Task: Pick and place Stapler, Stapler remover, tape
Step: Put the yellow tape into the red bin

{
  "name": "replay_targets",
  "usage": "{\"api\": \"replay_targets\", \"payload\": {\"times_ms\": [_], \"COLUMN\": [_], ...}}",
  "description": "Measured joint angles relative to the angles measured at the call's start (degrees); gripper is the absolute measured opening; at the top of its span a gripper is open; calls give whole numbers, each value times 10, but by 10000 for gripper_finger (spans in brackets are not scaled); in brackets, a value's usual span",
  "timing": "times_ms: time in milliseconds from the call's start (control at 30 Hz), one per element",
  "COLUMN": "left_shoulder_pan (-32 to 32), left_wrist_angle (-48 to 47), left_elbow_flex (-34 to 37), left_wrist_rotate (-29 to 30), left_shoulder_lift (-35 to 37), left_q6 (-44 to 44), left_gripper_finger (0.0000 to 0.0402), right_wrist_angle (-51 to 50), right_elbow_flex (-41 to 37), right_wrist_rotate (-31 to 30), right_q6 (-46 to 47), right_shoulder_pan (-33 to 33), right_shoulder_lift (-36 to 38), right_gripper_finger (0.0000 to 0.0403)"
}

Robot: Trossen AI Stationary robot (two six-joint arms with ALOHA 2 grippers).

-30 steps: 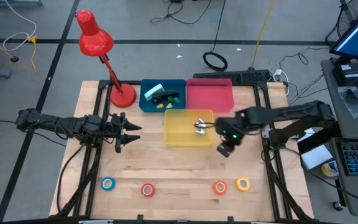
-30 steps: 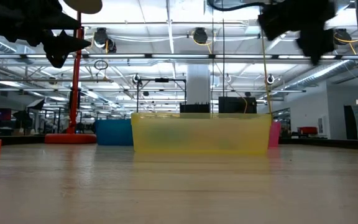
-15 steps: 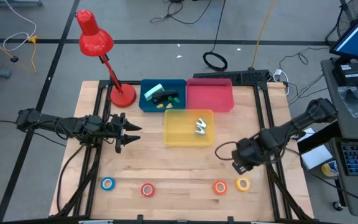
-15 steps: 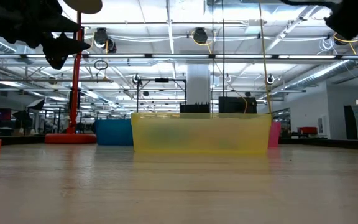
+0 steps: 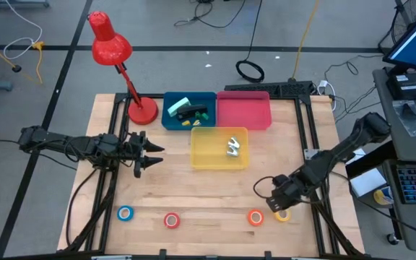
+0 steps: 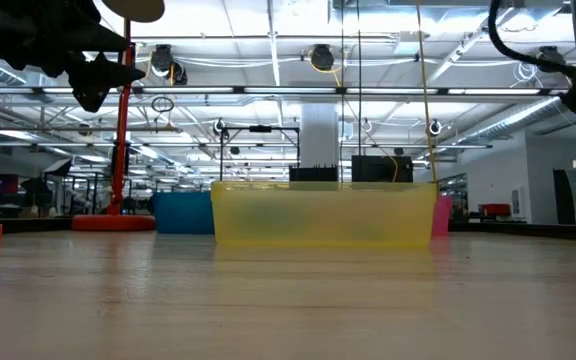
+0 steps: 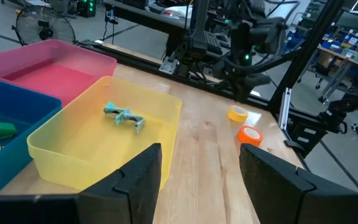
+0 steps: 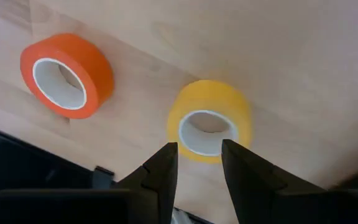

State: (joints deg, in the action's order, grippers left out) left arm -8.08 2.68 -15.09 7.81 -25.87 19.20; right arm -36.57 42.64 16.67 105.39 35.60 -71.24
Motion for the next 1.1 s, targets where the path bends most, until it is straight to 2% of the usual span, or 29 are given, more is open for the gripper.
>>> {"api": "replay_targets", "payload": {"times_ms": [200,1100], "left_shoulder_pan": [0,0], "left_wrist_angle": [0,0], "left_elbow_flex": [0,0], "left_wrist_rotate": [0,2], "left_shoulder_lift": [0,0], "left_q6": [2,5], "left_gripper_finger": [216,216], "right_wrist_angle": [49,20], "right_elbow_flex": [-46,-47], "right_wrist_rotate": [-1,11], "right_q6": [50,50], "right_shoulder_pan": [30,54], "right_shoulder_lift": [0,0], "right_gripper_finger": [116,116]}}
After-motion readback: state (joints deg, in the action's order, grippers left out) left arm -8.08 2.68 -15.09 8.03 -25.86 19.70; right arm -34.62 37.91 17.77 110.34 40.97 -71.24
